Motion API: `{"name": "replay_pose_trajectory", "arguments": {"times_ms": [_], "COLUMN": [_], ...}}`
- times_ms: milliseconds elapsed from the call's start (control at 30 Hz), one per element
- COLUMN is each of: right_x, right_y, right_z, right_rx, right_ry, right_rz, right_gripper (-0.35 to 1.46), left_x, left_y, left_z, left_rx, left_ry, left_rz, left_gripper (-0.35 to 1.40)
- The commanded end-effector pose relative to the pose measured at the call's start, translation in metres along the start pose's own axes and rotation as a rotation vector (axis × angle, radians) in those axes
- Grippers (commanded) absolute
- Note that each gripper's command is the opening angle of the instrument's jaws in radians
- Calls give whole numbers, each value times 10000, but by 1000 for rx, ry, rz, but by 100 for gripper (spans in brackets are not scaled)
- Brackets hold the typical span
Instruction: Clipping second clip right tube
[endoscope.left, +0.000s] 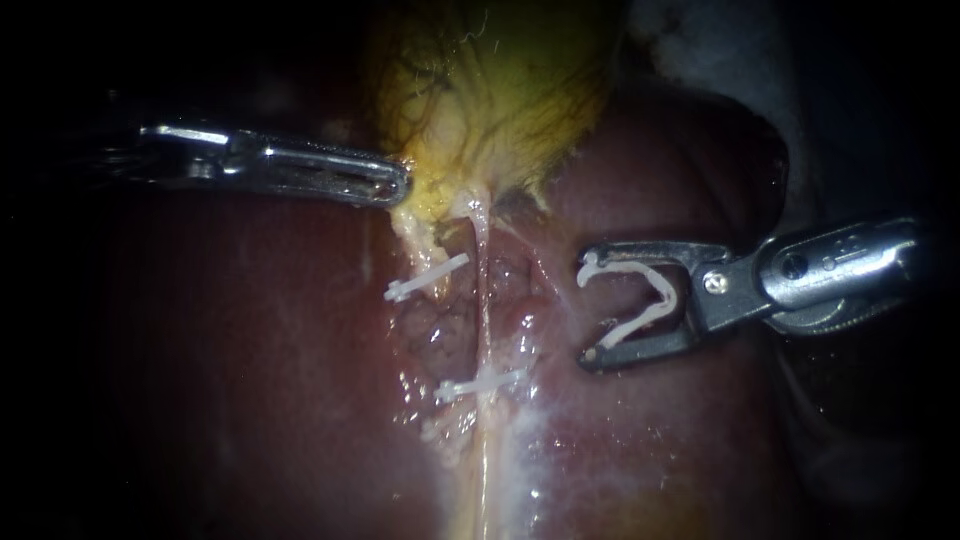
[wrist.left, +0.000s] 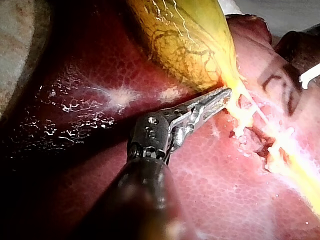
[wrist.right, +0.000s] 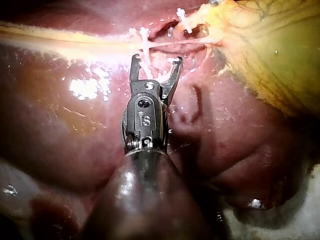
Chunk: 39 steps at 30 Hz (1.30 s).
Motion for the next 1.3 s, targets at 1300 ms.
{"name": "replay_pose_trajectory", "arguments": {"times_ms": [1300], "right_x": [-8], "right_y": [10], "right_z": [87], "right_rx": [253], "right_ry": [108], "right_rz": [366], "right_gripper": [49], "left_x": [-48], "left_y": [-16], "left_z": [-69], "left_rx": [-37], "left_ry": [-23], "left_rz": [-10], "left_gripper": [-35]}}
